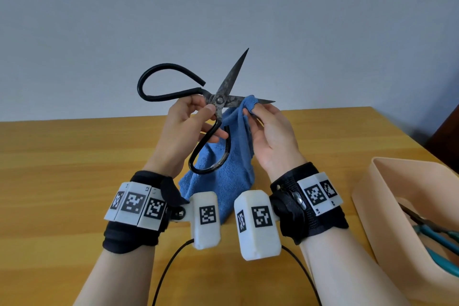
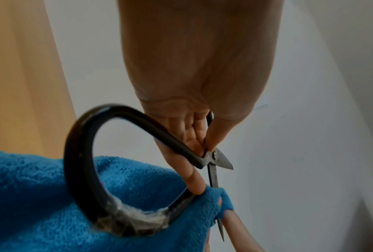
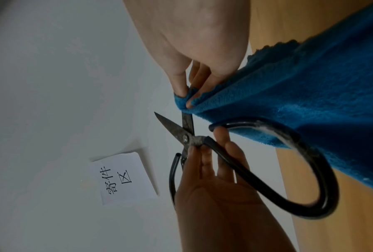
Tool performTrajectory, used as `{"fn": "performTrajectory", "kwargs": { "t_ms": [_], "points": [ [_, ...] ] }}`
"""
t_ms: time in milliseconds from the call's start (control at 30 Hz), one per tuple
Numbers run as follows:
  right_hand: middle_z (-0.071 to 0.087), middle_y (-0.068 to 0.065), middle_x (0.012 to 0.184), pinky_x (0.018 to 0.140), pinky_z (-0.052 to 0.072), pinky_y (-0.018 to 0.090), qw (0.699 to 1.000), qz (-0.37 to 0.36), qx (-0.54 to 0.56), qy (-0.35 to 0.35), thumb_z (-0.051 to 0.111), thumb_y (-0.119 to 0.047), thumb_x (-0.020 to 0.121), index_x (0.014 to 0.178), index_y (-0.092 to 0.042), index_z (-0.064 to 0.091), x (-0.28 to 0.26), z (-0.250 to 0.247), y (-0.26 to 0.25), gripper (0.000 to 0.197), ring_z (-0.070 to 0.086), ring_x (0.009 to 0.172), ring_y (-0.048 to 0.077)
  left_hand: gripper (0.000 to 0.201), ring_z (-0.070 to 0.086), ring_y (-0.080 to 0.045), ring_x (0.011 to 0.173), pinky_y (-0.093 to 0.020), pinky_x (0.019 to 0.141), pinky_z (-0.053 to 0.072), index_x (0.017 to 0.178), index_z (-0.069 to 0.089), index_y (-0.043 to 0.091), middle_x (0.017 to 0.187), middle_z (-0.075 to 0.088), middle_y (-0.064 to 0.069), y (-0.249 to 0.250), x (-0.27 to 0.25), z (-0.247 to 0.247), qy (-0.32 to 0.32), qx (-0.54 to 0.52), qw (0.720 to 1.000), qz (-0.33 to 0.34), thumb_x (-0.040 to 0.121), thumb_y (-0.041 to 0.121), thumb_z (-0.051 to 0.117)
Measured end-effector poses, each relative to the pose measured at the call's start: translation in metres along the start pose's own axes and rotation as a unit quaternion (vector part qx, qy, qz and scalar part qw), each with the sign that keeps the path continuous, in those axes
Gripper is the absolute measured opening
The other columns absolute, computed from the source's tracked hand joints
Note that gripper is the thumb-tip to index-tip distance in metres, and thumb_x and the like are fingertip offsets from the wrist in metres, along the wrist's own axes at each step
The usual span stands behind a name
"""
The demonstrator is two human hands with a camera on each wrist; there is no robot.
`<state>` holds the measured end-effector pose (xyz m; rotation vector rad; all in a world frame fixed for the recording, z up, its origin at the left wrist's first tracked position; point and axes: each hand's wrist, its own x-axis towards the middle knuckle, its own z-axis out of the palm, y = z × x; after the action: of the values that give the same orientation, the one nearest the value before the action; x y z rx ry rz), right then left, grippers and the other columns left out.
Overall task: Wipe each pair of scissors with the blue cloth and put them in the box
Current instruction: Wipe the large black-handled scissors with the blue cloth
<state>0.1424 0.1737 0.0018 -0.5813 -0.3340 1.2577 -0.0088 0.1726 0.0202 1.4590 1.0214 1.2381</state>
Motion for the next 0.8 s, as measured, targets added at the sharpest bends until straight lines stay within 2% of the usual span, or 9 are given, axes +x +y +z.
{"fn": "performTrajectory", "kwargs": {
  "t_ms": [167,233,300,400,500,633,700,800],
  "points": [
    [0.066,0.013,0.083,0.066,0.058,0.023,0.999,0.016,-0.020,-0.028,0.059,0.008,0.091,0.119,0.000,0.053,-0.0031,0.0011,0.0021,0.030,0.069,0.066,0.015,0.009,0.074,-0.028,0.068,-0.028,0.060,0.057,0.105,0.048,0.010,0.111,0.051,-0.012,-0.0015,0.0003,0.0013,0.006,0.008,1.000,0.002,0.102,0.015,0.055],
    [0.065,0.013,0.085,0.065,0.058,0.022,1.000,0.010,-0.011,-0.014,0.059,0.008,0.091,0.124,0.001,0.052,-0.0026,0.0013,0.0033,0.035,0.069,0.065,0.014,0.010,0.074,-0.030,0.070,-0.029,0.061,0.058,0.106,0.049,0.009,0.111,0.052,-0.013,-0.0014,0.0010,-0.0003,0.003,0.009,1.000,0.004,0.102,0.015,0.055],
    [0.065,0.013,0.085,0.065,0.058,0.023,1.000,0.011,-0.004,-0.007,0.060,0.007,0.091,0.122,0.000,0.053,-0.0013,-0.0005,0.0030,0.033,0.069,0.066,0.015,0.010,0.074,-0.031,0.071,-0.029,0.061,0.058,0.107,0.049,0.008,0.110,0.052,-0.012,-0.0013,0.0007,0.0004,0.001,0.010,1.000,0.001,0.102,0.015,0.055],
    [0.067,0.014,0.085,0.066,0.058,0.025,0.997,0.042,-0.035,-0.057,0.058,0.008,0.092,0.113,-0.003,0.053,-0.0051,0.0005,0.0003,0.024,0.069,0.070,0.018,0.010,0.074,-0.030,0.069,-0.029,0.060,0.057,0.107,0.050,0.007,0.108,0.053,-0.012,-0.0009,0.0000,0.0031,-0.003,0.002,1.000,-0.004,0.102,0.015,0.054],
    [0.069,0.012,0.080,0.067,0.059,0.028,0.993,0.055,-0.066,-0.084,0.059,0.008,0.091,0.111,-0.003,0.052,-0.0091,0.0033,0.0013,0.024,0.070,0.071,0.019,0.010,0.074,-0.030,0.068,-0.027,0.058,0.057,0.107,0.051,0.008,0.107,0.054,-0.011,0.0000,-0.0004,0.0025,-0.008,0.005,1.000,-0.002,0.102,0.015,0.055],
    [0.067,0.016,0.089,0.066,0.058,0.028,0.995,0.047,-0.060,-0.060,0.060,0.007,0.090,0.128,0.012,0.051,-0.0085,0.0037,0.0067,0.039,0.069,0.072,0.019,0.006,0.073,-0.028,0.066,-0.029,0.058,0.056,0.104,0.051,0.010,0.105,0.055,-0.010,0.0003,-0.0015,0.0003,-0.011,0.028,0.999,0.010,0.102,0.015,0.055],
    [0.066,0.017,0.090,0.066,0.058,0.028,0.997,0.045,-0.045,-0.052,0.060,0.008,0.090,0.132,0.015,0.047,-0.0087,0.0041,0.0080,0.044,0.069,0.073,0.020,0.006,0.073,-0.027,0.065,-0.028,0.057,0.055,0.104,0.051,0.010,0.105,0.054,-0.010,-0.0001,-0.0015,0.0006,-0.005,0.028,1.000,0.011,0.102,0.014,0.055],
    [0.066,0.017,0.083,0.062,0.058,0.028,0.996,0.054,-0.032,-0.056,0.058,0.009,0.090,0.126,0.005,0.049,-0.0096,0.0059,0.0079,0.037,0.070,0.068,0.019,0.008,0.072,-0.025,0.063,-0.027,0.056,0.055,0.106,0.051,0.008,0.105,0.054,-0.008,-0.0008,-0.0010,0.0013,0.005,0.029,0.999,0.012,0.102,0.014,0.054]
  ]
}}
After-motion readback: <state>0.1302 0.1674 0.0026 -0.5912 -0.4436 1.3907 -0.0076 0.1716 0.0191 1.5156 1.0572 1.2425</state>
